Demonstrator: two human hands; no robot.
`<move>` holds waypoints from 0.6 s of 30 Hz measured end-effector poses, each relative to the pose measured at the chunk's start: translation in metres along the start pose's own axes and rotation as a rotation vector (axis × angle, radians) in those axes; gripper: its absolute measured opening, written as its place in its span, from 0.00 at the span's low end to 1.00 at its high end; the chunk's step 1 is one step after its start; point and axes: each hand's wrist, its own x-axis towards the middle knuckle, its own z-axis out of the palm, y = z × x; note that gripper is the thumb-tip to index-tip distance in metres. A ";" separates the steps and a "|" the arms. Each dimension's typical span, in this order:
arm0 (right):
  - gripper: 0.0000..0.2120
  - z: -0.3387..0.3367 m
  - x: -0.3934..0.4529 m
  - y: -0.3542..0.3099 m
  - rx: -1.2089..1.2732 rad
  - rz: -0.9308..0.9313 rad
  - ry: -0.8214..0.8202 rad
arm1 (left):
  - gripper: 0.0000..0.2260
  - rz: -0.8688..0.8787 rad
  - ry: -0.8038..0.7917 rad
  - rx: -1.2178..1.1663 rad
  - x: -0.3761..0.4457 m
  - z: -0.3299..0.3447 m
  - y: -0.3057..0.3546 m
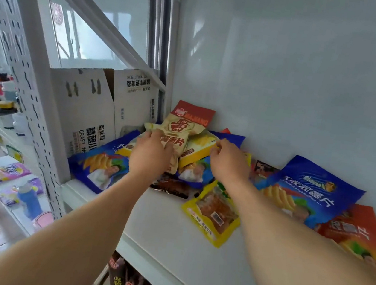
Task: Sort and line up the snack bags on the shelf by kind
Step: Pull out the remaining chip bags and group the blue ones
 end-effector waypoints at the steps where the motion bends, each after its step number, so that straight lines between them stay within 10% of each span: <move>1: 0.18 0.005 0.006 -0.002 -0.012 0.005 0.009 | 0.24 -0.043 -0.014 -0.034 0.013 0.000 -0.005; 8: 0.22 0.024 0.047 -0.022 -0.186 0.085 -0.001 | 0.43 -0.143 -0.330 0.013 0.081 0.015 -0.030; 18: 0.35 0.046 0.057 -0.037 -0.378 0.470 -0.100 | 0.35 -0.044 -0.287 -0.045 0.102 0.034 -0.053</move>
